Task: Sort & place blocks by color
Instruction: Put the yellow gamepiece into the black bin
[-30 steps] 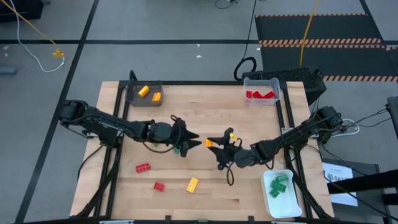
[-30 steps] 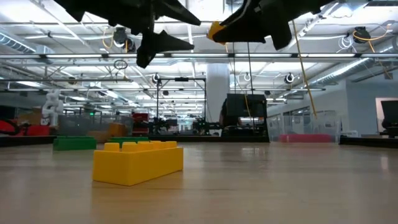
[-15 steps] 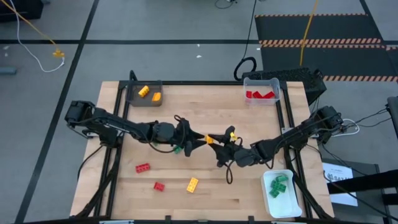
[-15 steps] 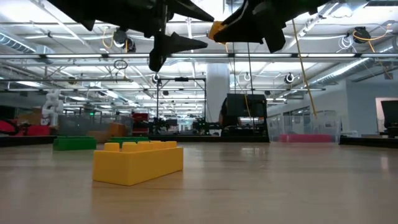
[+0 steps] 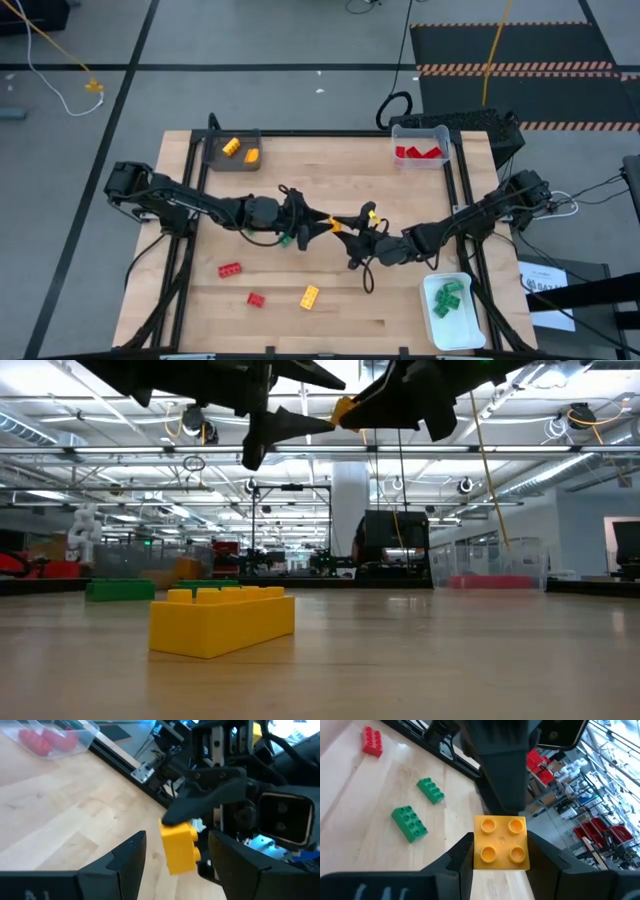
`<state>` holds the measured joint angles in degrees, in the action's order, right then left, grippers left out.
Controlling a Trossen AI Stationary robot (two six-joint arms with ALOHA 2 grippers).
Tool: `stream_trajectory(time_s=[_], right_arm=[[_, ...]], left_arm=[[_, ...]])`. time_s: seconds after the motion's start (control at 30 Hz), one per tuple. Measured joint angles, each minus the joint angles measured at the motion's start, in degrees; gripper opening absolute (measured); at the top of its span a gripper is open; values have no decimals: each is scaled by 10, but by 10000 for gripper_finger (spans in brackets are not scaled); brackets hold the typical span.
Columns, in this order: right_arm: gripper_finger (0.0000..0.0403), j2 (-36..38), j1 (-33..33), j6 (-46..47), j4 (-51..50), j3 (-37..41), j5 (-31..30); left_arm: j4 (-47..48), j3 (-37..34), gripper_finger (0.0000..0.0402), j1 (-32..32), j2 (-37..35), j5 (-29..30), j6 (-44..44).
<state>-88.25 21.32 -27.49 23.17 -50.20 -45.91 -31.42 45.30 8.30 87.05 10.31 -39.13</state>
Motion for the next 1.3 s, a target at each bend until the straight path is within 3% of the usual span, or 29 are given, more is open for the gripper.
stream_trajectory(time_s=[0.43, 0.67, 0.77, 0.93, 1.3], right_arm=[[124, 0, -5, 3, -8, 0, 13], [124, -2, -5, 11, -28, 0, 12], [130, -2, -5, 13, -31, 0, 11], [141, -1, -5, 20, -34, 0, 5], [164, -1, -5, 33, -52, -1, 11]], left_arm=[[-26, 33, 216, 0, 74, 14, 1], [47, 78, 212, 0, 98, 17, 35], [63, 82, 183, -3, 92, 16, 47], [64, 82, 96, -3, 87, 7, 47], [54, 80, 96, -3, 88, -13, 77]])
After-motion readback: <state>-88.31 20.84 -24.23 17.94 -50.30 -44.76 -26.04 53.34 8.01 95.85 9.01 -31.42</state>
